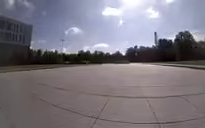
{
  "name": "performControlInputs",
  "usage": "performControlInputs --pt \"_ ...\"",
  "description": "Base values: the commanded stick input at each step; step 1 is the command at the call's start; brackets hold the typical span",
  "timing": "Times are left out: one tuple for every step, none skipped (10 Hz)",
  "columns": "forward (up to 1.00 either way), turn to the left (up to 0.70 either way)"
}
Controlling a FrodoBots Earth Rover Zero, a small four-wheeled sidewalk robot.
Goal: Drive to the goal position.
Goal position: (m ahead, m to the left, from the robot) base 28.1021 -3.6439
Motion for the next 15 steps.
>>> performControlInputs --pt "0.7 0.0" --pt "0.7 0.0" --pt "0.7 0.0" --pt "0.7 0.0" --pt "0.7 0.0" --pt "0.7 0.0" --pt "0.7 0.0" --pt "0.7 0.0" --pt "0.7 -0.09" --pt "0.7 -0.26" --pt "0.7 -0.32" --pt "0.7 -0.33" --pt "0.7 -0.33" --pt "0.7 -0.17" --pt "0.7 -0.02"
